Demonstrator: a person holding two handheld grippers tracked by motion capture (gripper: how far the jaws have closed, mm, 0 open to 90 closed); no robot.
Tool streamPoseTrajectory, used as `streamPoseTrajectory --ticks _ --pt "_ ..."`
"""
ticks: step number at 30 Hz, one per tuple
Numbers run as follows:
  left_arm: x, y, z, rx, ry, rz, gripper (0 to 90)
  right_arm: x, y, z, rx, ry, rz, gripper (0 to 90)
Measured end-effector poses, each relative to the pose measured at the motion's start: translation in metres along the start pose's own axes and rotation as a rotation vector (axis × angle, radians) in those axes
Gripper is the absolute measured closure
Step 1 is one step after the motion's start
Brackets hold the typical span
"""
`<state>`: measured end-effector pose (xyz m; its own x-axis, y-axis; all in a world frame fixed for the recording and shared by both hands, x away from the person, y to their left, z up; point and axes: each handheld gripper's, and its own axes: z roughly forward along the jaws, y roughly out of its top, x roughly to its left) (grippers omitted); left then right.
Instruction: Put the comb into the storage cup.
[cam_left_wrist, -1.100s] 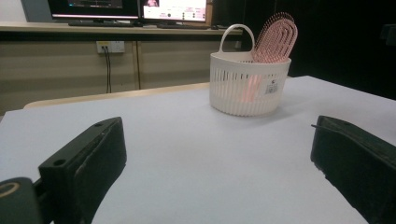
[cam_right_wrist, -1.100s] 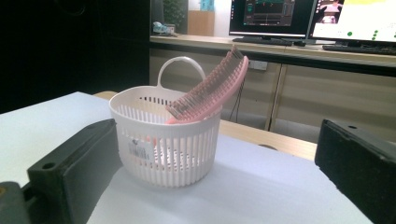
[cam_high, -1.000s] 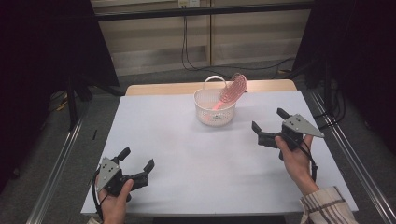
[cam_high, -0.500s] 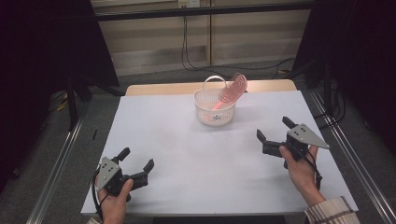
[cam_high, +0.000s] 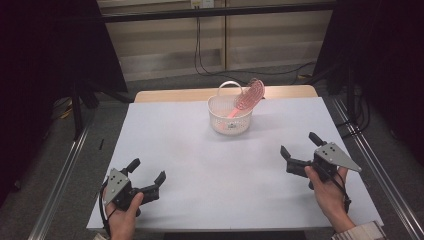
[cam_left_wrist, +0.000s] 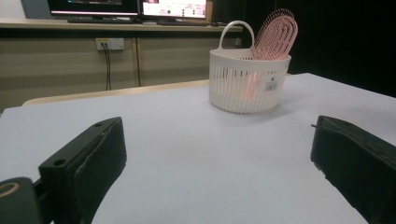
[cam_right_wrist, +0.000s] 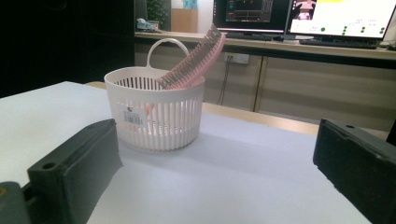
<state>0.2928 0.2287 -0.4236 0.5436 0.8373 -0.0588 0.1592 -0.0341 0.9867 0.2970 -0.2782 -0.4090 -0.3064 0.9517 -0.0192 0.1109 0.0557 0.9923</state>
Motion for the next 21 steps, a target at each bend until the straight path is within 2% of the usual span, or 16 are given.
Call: streamPoseTrajectory --ticks 8,21 --pt "0.000 0.000 0.000 0.001 0.003 0.002 3.6 -0.005 -0.003 -0.016 -0.014 -0.013 0.008 0.0" --pt "-0.001 0.000 -0.002 0.002 0.001 0.006 3.6 -0.008 -0.012 -0.039 -0.025 -0.001 0.010 0.0"
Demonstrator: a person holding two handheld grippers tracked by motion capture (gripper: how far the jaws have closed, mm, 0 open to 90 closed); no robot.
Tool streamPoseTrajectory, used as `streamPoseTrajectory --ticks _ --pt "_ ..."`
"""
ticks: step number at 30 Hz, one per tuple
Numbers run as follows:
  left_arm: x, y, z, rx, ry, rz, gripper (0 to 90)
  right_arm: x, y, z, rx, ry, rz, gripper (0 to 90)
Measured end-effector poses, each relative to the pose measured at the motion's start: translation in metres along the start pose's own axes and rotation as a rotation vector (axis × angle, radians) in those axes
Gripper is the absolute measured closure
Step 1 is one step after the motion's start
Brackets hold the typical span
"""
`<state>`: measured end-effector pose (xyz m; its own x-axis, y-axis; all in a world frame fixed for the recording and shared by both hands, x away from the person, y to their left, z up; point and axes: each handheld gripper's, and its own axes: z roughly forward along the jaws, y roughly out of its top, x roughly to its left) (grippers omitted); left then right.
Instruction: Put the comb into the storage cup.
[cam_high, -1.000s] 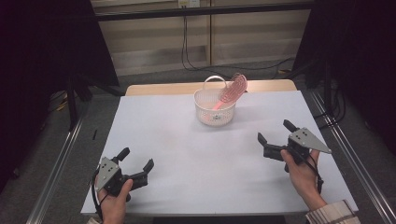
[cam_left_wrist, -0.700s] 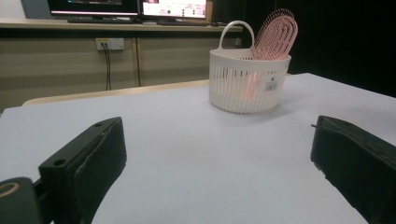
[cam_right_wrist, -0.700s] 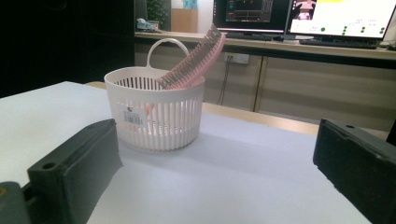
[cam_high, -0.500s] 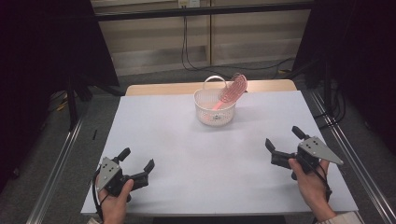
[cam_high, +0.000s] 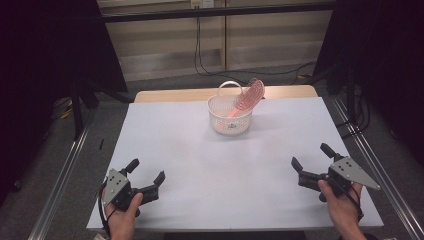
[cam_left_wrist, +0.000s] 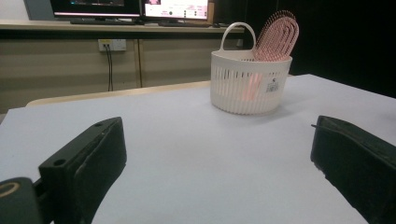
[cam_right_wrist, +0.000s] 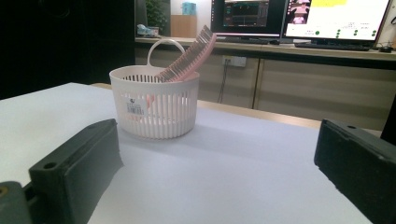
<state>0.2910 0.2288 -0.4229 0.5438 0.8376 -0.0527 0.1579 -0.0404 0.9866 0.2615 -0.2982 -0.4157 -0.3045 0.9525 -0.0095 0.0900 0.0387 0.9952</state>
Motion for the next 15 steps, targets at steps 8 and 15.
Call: streamPoseTrajectory --ticks 8,15 --pt "0.000 0.000 -0.003 -0.001 0.012 0.008 3.6 -0.003 -0.004 -0.009 -0.002 0.005 -0.002 0.0" --pt "0.001 0.000 -0.004 -0.014 0.013 -0.002 3.6 -0.005 -0.010 -0.017 0.007 -0.014 -0.023 0.0"
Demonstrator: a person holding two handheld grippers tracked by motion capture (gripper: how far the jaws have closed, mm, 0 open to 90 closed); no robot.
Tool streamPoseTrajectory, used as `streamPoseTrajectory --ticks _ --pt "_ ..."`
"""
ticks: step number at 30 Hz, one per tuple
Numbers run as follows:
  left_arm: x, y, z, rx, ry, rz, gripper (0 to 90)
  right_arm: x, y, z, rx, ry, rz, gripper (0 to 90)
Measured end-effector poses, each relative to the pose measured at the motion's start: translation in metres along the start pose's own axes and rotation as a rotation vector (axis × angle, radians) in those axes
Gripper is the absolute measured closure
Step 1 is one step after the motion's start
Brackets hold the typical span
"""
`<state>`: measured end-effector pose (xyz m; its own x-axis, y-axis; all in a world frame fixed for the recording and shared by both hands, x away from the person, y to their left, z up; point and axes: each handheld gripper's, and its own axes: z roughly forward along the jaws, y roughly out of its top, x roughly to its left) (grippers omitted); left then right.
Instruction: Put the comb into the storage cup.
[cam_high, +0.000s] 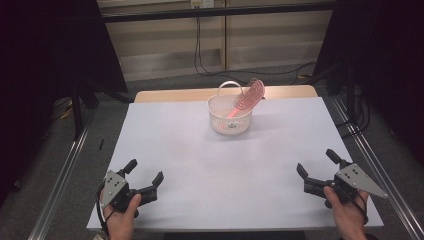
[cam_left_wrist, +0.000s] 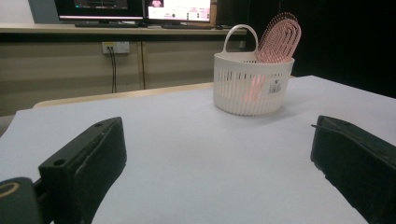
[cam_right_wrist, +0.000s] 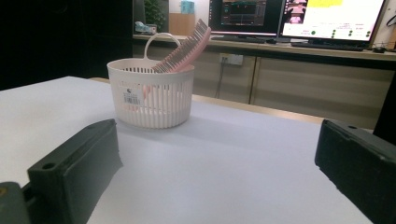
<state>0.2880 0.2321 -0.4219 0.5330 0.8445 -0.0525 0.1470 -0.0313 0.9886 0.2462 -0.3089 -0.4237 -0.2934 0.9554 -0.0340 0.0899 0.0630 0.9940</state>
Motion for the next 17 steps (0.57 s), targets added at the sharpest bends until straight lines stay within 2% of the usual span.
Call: streamPoseTrajectory --ticks 2,3,8,13,17 --pt "0.0005 0.0005 -0.0005 -0.003 0.000 -0.001 3.6 0.0003 -0.0039 -0.0020 0.012 -0.008 -0.005 0.0" --pt "0.0007 0.0006 -0.0008 -0.004 -0.001 0.001 3.6 0.0001 -0.0048 -0.0031 0.017 -0.002 0.008 0.0" --pt "0.0005 0.0003 0.0010 -0.003 -0.006 -0.007 3.6 0.0007 -0.0035 -0.0021 -0.006 -0.004 0.018 0.0" --pt "-0.0042 -0.0015 0.0056 0.017 -0.026 0.011 3.6 -0.0010 -0.0036 0.0009 -0.013 0.001 0.039 0.0" --pt "-0.0056 -0.0003 0.0071 0.014 -0.033 0.022 3.6 -0.0009 -0.0039 0.0035 -0.014 0.002 0.038 0.0"
